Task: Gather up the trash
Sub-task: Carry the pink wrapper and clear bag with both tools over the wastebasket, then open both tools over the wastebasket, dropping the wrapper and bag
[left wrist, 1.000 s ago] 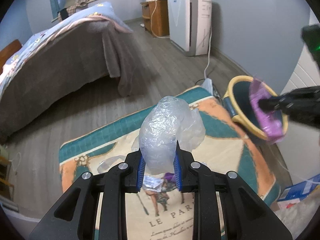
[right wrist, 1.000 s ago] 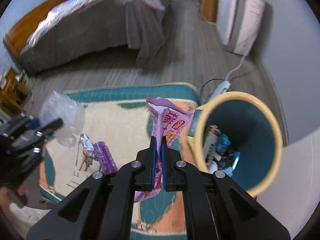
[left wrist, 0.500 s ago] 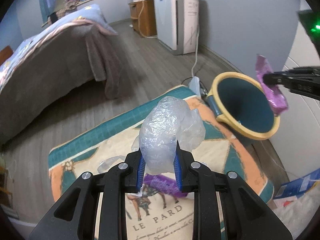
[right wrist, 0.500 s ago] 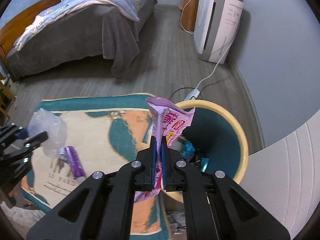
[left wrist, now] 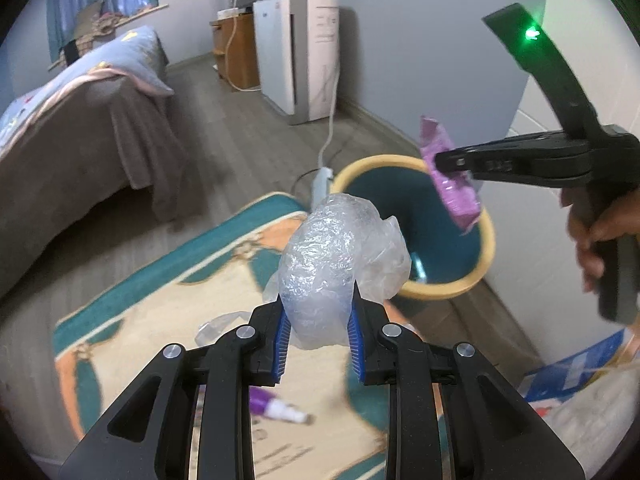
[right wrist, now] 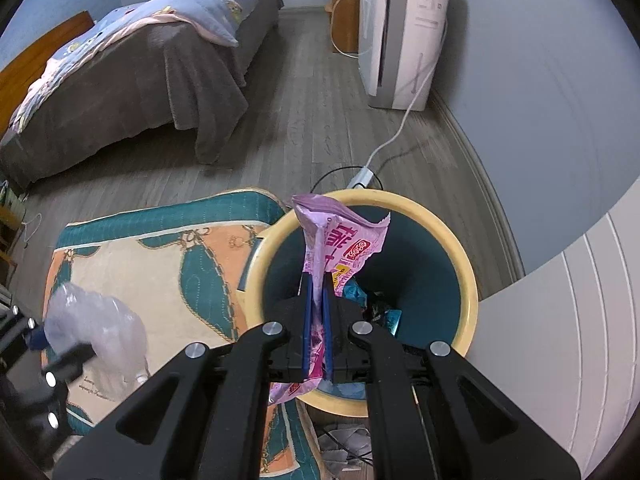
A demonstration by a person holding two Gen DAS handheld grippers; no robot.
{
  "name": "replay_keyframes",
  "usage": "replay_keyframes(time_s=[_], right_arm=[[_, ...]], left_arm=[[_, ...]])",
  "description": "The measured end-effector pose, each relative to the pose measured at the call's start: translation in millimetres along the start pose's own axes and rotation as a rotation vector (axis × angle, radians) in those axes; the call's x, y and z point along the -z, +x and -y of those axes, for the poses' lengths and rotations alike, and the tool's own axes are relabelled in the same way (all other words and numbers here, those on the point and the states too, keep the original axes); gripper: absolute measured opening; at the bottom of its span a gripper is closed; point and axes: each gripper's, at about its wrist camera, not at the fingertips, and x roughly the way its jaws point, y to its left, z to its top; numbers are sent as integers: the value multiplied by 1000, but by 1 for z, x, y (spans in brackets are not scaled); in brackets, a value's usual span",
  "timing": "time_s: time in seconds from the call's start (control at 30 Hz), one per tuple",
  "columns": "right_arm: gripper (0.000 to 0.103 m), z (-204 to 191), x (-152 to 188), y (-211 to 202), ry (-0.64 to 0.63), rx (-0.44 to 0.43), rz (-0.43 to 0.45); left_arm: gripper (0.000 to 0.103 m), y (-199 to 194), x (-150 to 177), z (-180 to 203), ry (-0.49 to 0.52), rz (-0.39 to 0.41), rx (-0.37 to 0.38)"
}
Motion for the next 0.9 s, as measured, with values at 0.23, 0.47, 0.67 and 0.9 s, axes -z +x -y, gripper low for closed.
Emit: replay_keyframes(time_s=[0.23,0.47,0.67,0.9], right_arm=[[4,18,3,5,61,-22,-10],[4,34,7,15,104,-13,-33],[4,53,13,25,169,17,-56],[4,64,13,24,218,37,-35]], left_arm=[[26,24,-7,25,-16,-42,62],[27,34,-11,38,23,-59,78],[27,52,-22,46,15,-79,109],[27,87,-44,58,33,-105,74]])
